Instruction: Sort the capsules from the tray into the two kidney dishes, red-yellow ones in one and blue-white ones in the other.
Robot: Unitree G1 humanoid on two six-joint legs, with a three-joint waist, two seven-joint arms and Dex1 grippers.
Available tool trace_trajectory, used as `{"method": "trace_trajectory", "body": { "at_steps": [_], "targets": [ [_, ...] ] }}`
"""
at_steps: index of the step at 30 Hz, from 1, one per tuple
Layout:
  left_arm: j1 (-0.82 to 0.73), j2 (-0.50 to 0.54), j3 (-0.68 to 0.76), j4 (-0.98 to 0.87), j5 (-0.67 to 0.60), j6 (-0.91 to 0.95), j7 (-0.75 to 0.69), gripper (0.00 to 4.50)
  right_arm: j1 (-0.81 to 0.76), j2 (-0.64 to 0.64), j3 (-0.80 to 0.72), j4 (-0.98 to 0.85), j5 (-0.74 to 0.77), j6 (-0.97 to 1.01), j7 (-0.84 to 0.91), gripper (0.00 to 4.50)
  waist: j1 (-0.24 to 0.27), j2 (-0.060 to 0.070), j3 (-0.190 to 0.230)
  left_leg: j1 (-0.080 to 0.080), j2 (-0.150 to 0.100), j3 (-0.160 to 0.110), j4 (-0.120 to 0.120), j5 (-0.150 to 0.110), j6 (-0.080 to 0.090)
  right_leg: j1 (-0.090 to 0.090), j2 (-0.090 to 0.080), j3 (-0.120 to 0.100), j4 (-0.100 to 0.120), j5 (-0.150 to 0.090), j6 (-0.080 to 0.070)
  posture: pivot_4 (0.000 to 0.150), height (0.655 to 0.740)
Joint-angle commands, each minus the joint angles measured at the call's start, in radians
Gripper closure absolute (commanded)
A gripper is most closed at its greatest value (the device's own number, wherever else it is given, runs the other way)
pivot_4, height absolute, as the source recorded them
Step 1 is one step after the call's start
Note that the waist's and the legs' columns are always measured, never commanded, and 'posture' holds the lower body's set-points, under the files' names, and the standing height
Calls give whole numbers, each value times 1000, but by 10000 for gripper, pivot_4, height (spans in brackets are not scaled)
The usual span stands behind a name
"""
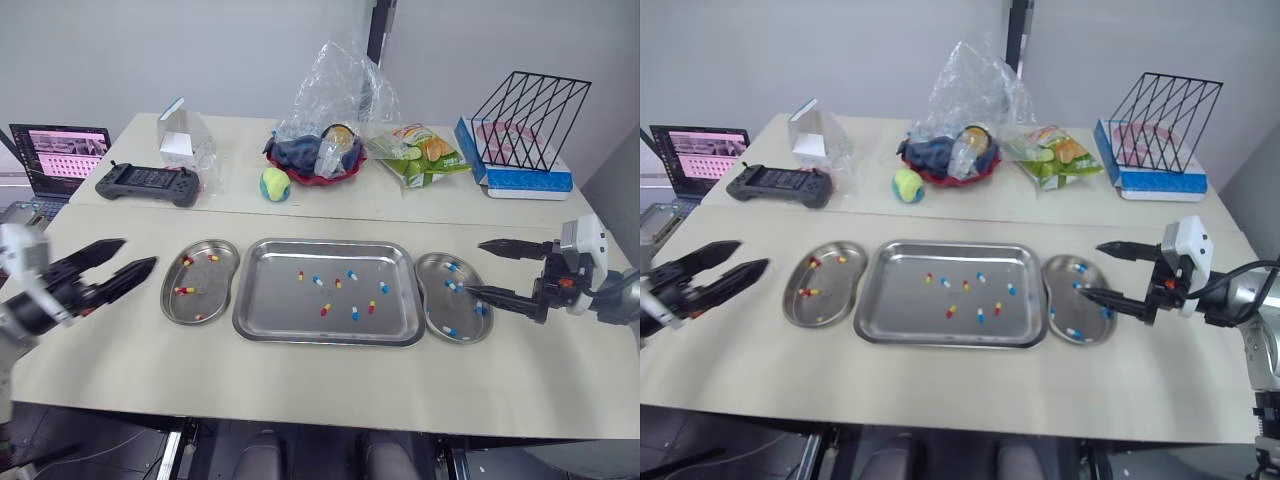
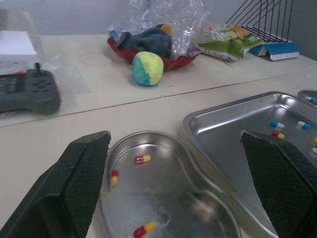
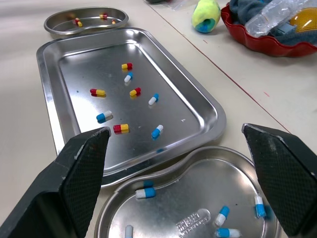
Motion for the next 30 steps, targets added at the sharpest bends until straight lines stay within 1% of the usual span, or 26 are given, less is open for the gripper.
{"method": "trace_trajectory", "body": {
  "at_steps": [1, 4, 5, 10, 13, 16, 21, 24, 25, 27, 30],
  "targets": [
    [-88, -84, -128, -137, 6, 68, 159, 731, 22, 2, -42, -63, 26, 7, -20, 0, 2, 0, 0, -1, 0, 0, 0, 0, 0, 0, 0, 0, 0, 0, 0, 1500, 7174],
    [-135, -203, -182, -219, -9, 127, 317, 731, 37, 0, -54, -82, 32, 12, -34, 0, 4, 0, 0, -1, -1, -1, 2, 0, 0, 0, -1, 0, 0, 0, 1, 1500, 7174],
    [-143, -237, -214, -250, 7, 149, 368, 731, 40, -2, -61, -94, 41, 22, -41, 0, 3, 0, 0, -2, -1, -1, 2, 0, 0, 0, -1, 0, 0, 0, 1, 1500, 7174],
    [-159, -316, -366, -335, 89, 240, 529, 731, 55, -7, -85, -140, 60, 51, -61, 0, -2, 0, 0, -1, -1, -1, 1, 0, 0, 0, 0, 1, 0, 0, 1, 1500, 7174],
    [-167, -339, -412, -341, 127, 278, 586, 731, 61, -10, -92, -150, 61, 58, -69, 0, 0, 0, 0, 0, -2, -1, 2, 0, 0, 0, 0, 1, 0, 0, 1, 1500, 7174],
    [-174, -348, -447, -350, 149, 300, 603, 731, 66, -11, -96, -157, 63, 64, -74, 0, 1, 0, 0, -1, -2, -2, 2, 0, 0, 0, 0, 1, 0, 0, 1, 1500, 7174],
    [-192, -396, -573, -321, 267, 287, 664, 731, 89, -10, -108, -180, 60, 74, -91, 0, 7, 0, 0, -1, -4, -2, 2, 0, 0, 1, -1, 1, 0, 0, 1, 1500, 7174],
    [-199, -435, -578, -315, 282, 290, 682, 9404, 96, -10, -112, -188, 61, 75, -99, 0, 7, 0, 0, -1, -4, -2, 2, 0, 0, 1, -1, 1, 0, 0, 1, 1500, 7174],
    [-207, -436, -588, -309, 300, 293, 688, 11861, 100, -10, -114, -190, 61, 75, -101, 0, 7, 0, 0, -1, -4, -2, 2, 0, 0, 1, -1, 1, 0, 0, 1, 1500, 7174],
    [-231, -429, -625, -294, 344, 306, 697, 18861, 105, -10, -117, -195, 62, 75, -104, 0, 7, 0, 0, -1, -4, -2, 2, 0, 0, 1, -1, 1, 0, 0, 1, 1500, 7174],
    [-248, -455, -649, -285, 364, 327, 704, 18861, 114, -10, -122, -200, 63, 75, -108, 0, 7, 0, 0, -1, -4, -2, 2, 0, 0, 1, -1, 1, 0, 0, 1, 1500, 7174]
  ]
}}
